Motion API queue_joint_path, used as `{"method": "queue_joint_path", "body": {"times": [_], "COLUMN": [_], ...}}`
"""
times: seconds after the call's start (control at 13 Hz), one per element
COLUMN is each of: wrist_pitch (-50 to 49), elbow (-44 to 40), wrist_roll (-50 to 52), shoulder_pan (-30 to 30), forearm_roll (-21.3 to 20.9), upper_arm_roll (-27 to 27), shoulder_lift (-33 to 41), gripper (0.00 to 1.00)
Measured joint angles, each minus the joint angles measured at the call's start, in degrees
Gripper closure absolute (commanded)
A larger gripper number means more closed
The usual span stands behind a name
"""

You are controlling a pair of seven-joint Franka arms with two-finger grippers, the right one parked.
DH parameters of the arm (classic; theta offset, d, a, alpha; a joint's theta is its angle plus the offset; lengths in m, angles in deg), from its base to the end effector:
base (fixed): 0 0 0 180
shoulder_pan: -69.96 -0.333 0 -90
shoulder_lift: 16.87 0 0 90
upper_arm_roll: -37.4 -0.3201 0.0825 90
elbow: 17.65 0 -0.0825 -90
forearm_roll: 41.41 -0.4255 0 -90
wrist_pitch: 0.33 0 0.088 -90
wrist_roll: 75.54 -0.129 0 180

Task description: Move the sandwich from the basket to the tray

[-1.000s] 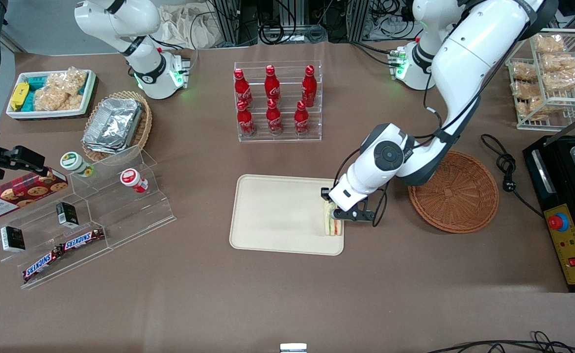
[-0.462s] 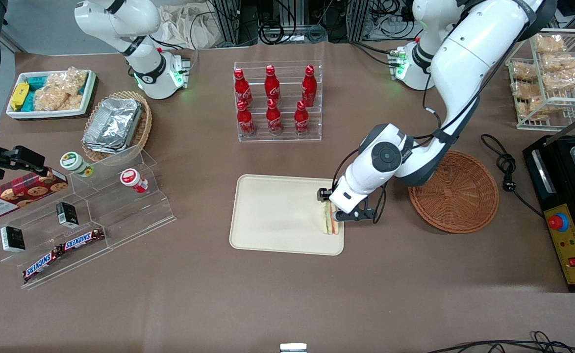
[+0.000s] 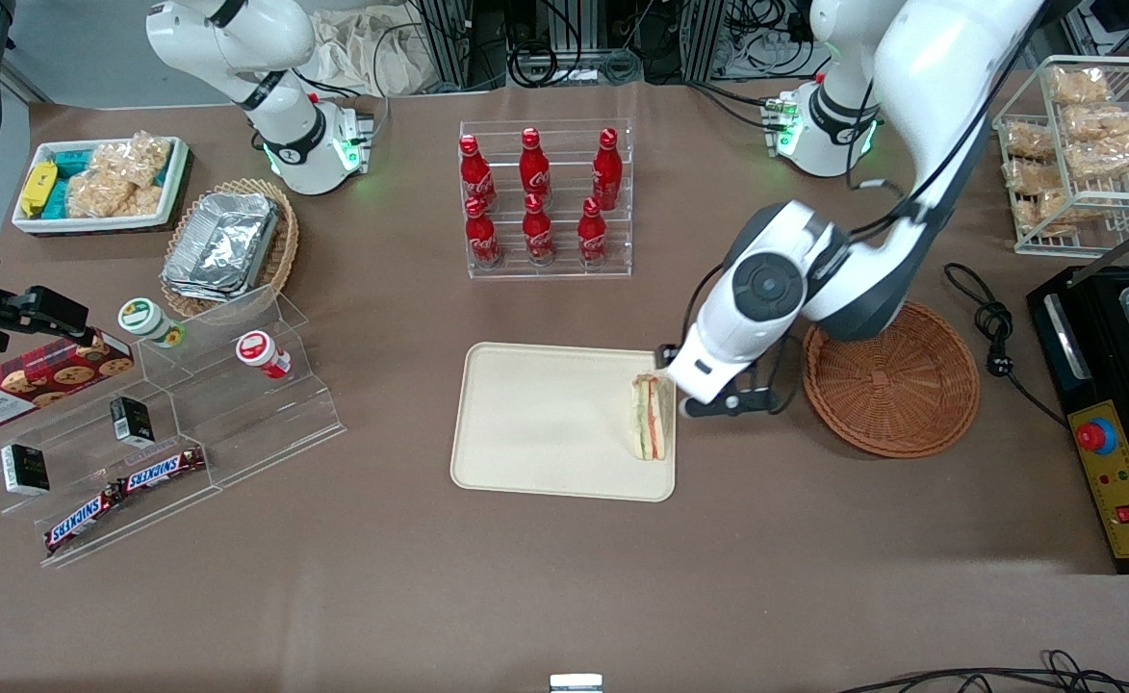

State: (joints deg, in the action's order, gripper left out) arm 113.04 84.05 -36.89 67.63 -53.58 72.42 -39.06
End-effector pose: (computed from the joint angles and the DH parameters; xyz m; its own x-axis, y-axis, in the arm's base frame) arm 0.5781 -0.3230 0.3273 0.9941 0.0335 -0.1032 0.0296 -0.9988 -0.0391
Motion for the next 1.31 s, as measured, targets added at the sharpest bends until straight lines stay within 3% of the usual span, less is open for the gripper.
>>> {"method": "queue_joint_path", "body": {"times": [0.31, 0.54, 1.0, 1.15, 1.31], "wrist_pitch": [-14.61, -22.81, -24.57, -24.57, -24.57], "elbow": [-1.41, -7.52, -10.72, -10.89, -11.14], "wrist_roll": [-17.93, -26.77, -29.24, -29.43, -30.77], "shoulder_pan": [-7.51, -12.7, -20.24, -20.5, -14.07], "forearm_roll": [0.15, 0.1, 0.05, 0.09, 0.31], "upper_arm_roll": [-0.43, -0.91, -1.23, -3.0, -11.65], "shoulder_lift": [9.15, 9.89, 9.79, 9.8, 9.86], "gripper": [0.09, 0.01, 0.01, 0.01, 0.01]}}
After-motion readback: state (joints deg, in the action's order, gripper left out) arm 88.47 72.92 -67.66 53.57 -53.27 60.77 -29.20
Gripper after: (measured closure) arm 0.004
